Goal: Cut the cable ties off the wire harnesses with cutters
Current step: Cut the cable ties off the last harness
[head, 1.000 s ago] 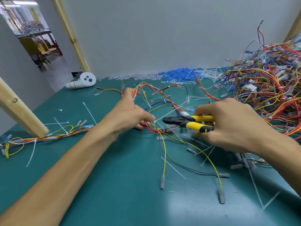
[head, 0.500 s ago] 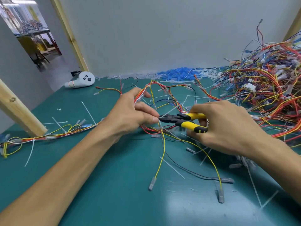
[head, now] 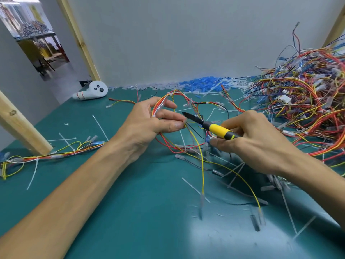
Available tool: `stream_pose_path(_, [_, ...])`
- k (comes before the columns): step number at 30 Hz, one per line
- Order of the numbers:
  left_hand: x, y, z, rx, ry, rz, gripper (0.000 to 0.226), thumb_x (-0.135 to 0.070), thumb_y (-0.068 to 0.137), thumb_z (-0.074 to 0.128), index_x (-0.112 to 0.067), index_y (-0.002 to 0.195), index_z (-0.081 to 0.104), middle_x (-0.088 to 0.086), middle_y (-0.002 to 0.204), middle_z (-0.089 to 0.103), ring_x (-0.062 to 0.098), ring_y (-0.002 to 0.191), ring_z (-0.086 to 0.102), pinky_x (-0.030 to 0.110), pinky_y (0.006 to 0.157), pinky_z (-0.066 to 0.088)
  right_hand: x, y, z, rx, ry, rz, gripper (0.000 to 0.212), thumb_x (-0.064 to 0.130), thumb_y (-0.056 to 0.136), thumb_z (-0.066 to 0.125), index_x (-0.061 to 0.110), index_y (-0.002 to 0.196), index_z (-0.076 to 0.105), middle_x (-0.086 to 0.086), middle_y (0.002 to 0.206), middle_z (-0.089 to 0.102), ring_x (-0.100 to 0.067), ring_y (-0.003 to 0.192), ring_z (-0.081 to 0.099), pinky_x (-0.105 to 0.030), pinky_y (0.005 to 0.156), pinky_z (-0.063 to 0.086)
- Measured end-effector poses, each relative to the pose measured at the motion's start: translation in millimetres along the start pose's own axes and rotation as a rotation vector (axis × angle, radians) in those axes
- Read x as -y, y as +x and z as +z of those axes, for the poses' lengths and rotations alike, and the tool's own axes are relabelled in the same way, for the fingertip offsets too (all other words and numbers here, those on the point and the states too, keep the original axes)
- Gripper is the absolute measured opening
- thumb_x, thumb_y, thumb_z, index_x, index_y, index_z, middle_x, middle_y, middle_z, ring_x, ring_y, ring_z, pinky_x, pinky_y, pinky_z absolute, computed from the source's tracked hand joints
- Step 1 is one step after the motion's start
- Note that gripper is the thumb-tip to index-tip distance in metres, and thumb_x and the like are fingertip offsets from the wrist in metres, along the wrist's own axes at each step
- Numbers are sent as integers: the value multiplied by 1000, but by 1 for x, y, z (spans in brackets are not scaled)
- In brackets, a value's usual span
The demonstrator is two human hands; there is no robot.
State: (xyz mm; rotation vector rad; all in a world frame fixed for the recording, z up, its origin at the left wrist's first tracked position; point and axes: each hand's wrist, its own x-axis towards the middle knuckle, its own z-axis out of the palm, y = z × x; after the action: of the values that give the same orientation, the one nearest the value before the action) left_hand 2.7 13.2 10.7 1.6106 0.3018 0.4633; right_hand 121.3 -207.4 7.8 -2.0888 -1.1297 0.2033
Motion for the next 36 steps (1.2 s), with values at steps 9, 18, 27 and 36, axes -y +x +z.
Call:
stream_pose_path(9, [3,6,-2,-245,334,-90,59,8,73,71,-8,128,55,9,110,65,32,96,69,40,83,57,-7,2,-7,-194,-109,-79,29,41,85,79,19,77,61,-5,59,58,-32,60,46,-39,58,44])
stream_pose_path(18, [-5,-12,6,74,1131,92,20,-36,68,56,-24,69,73,-7,75,66,16,80,60,38,83,47,-2,-3,-3,-102,-313,-87,30,61,77,76,34,85,65,9,66,66,-21,68,60,-31,58,44])
stream_pose_path(27, [5,-10,5,158,1209,165,15,-47,82,79,-36,83,69,-14,95,55,6,90,51,40,90,46,1,-3,-8,-65,-389,-54,23,59,74,75,42,77,60,7,61,60,-14,62,53,-29,54,34])
stream_pose_path(36, [10,-8,11,78,878,166,13,-21,88,77,-25,85,65,-8,86,67,14,82,67,38,81,52,-2,-3,-8,-51,-495,-40,40,74,73,59,34,80,63,3,59,59,-8,61,52,-27,52,33])
